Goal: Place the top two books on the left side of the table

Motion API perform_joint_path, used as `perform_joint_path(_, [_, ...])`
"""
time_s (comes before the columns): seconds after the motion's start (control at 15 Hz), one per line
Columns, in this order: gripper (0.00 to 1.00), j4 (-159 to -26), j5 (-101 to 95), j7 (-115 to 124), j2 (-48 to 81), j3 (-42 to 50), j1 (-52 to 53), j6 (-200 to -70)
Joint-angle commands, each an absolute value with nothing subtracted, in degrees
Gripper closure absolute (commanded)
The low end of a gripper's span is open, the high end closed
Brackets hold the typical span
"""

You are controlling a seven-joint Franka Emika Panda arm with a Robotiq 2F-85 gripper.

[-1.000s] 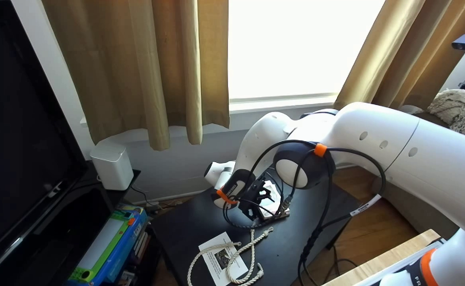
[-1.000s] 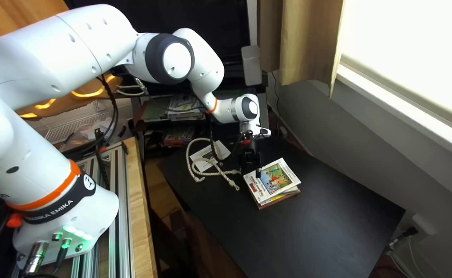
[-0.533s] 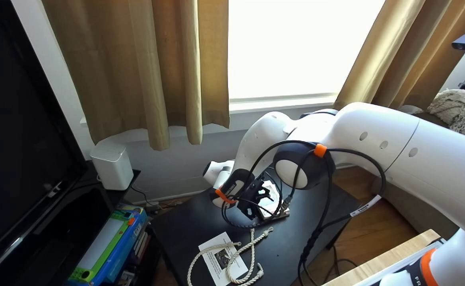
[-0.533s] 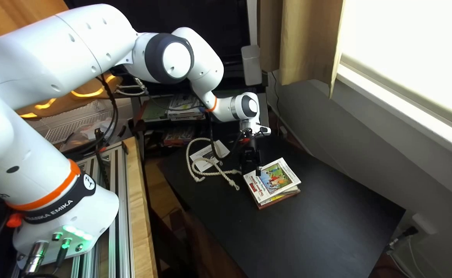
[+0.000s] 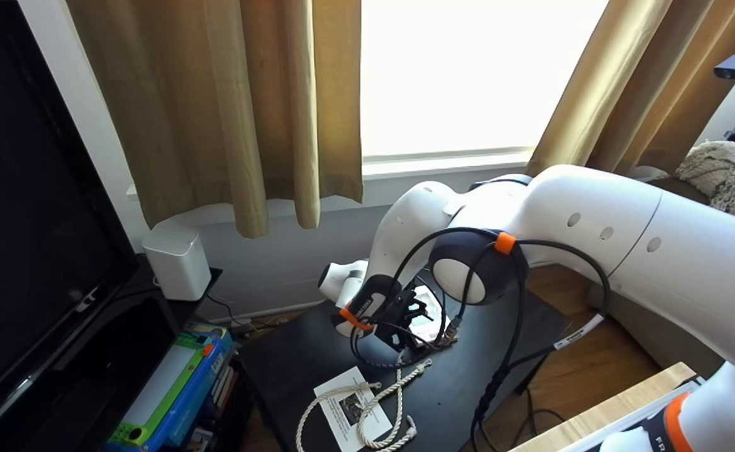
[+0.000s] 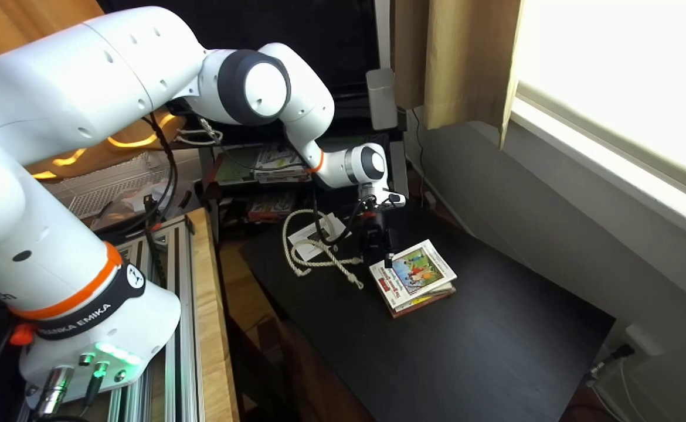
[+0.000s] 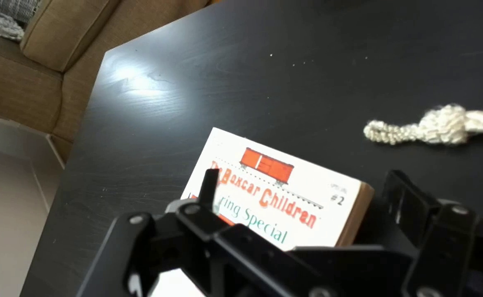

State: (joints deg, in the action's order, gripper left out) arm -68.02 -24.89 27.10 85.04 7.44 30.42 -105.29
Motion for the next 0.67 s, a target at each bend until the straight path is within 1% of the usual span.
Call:
perform_joint_path(0.0, [0.0,-70.42,-28.1,29.75,85.05,8.86,31.86,-105.45])
perform_joint_path(0.6, [0.0,-72.17,-31.46,31.26,85.04,8.39,32.17,-108.04])
